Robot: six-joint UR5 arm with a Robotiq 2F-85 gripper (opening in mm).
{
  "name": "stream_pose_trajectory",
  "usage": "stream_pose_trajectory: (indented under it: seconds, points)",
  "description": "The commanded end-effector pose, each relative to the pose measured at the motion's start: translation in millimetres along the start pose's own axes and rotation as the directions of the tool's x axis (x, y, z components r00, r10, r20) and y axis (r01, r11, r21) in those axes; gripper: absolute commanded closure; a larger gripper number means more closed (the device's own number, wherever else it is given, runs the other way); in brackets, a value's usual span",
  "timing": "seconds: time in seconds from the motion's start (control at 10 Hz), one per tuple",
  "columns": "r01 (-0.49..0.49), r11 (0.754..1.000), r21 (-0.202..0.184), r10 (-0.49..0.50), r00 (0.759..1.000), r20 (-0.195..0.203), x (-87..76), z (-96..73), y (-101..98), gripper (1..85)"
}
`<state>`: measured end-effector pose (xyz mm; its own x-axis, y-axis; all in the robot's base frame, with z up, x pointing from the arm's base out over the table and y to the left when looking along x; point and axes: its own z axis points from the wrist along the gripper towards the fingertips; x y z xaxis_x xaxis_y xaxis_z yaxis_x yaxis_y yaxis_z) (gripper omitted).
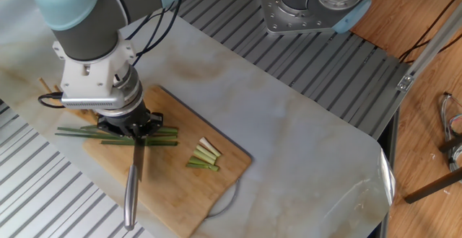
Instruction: Chop the green garlic
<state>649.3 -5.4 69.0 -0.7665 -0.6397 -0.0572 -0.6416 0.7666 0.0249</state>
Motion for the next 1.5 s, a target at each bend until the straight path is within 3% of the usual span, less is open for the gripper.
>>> stream_pose_trajectory:
  seconds: [0.0,0.8,1.4]
  points:
    - [-0.003,1.000,-0.004,0.003,1.000,0.011,-2.1,0.0,-0.1,84.3]
    - [-0.005,1.000,-0.015,0.005,1.000,0.020,-5.2,2.1,2.4,84.3]
    - [-0.023,1.000,-0.018,0.024,0.999,0.026,2.0,4.6,1.6,84.3]
